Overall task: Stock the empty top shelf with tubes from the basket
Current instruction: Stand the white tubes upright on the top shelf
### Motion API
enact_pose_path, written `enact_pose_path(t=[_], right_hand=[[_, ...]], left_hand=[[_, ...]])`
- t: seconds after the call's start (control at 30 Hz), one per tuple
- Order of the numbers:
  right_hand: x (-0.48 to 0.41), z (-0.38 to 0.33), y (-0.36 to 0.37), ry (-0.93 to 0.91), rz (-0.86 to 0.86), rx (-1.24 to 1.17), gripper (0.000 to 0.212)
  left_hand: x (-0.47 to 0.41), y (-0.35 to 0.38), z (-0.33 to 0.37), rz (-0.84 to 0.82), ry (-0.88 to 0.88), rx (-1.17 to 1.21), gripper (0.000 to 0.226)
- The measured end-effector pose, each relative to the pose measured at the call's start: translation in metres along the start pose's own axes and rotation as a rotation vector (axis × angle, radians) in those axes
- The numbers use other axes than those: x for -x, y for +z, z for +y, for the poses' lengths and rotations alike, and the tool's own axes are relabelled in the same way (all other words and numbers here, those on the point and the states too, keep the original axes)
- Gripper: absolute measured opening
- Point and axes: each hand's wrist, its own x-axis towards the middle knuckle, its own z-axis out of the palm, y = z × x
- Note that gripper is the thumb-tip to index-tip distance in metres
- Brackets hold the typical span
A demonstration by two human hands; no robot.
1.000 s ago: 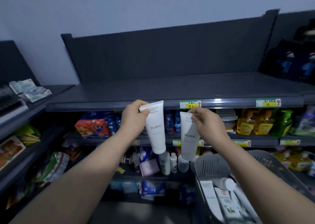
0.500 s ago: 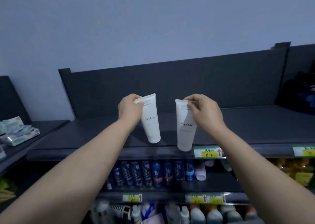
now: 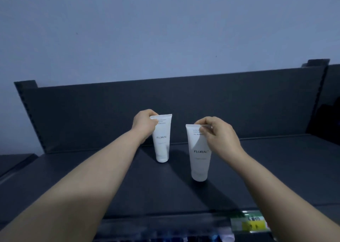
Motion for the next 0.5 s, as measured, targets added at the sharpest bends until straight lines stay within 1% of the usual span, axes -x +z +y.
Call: enact_pose_path(t=[0.1,0.2,0.33,0.43,0.5], right_hand=[[-0.010,-0.003,0.012,0.022,0.007,0.014,0.021],[-0.020,-0.005,0.026,0.050,0.014,-0.022,0.021],[-0.028,-0.010,0.042,0.054,0.025,-0.032,0.022],[-0.032,-0.014,0.053,0.066,0.003,-0.043,0.021],[-0.035,-0.016,0.060,0.068,-0.016,-0.040,0.021]], left_hand=[[-0.023,0.006,-0.009,-0.076,0.015,0.008,0.024],[-0.040,0.007,-0.014,-0.124,0.038,-0.001,0.024],[-0.049,0.009,-0.017,-0.143,0.076,-0.008,0.024],[-0.051,0.007,-0.022,-0.153,0.114,-0.023,0.023],[-0.050,0.001,-0.025,-0.141,0.176,-0.083,0.032]])
